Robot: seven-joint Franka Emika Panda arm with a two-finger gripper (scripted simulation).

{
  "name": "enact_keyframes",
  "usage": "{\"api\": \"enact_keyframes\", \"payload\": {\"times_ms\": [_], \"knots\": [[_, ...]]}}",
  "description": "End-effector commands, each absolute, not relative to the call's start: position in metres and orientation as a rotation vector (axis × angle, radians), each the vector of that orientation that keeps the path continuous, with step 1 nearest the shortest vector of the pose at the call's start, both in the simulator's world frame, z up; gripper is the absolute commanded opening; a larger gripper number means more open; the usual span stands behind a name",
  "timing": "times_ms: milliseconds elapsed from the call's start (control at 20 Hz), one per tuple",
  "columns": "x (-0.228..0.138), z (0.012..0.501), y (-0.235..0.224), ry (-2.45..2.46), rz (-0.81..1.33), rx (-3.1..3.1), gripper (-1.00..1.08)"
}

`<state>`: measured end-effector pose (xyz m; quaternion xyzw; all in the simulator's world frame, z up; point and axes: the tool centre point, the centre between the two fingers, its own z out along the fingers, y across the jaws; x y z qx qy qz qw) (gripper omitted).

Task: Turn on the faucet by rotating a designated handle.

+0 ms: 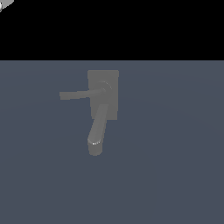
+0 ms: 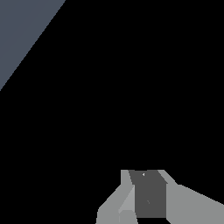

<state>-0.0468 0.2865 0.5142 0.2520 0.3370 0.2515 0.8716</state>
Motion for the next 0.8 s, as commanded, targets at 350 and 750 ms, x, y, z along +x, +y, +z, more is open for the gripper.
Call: {"api": "enact_keyframes", "payload": {"times_ms": [350, 750], "knots": [[0.005, 0.370, 0.286, 1.027, 0.360, 0.303, -1.00], [0.024, 0.259, 0.256, 1.264, 0.219, 0.188, -1.00]]}}
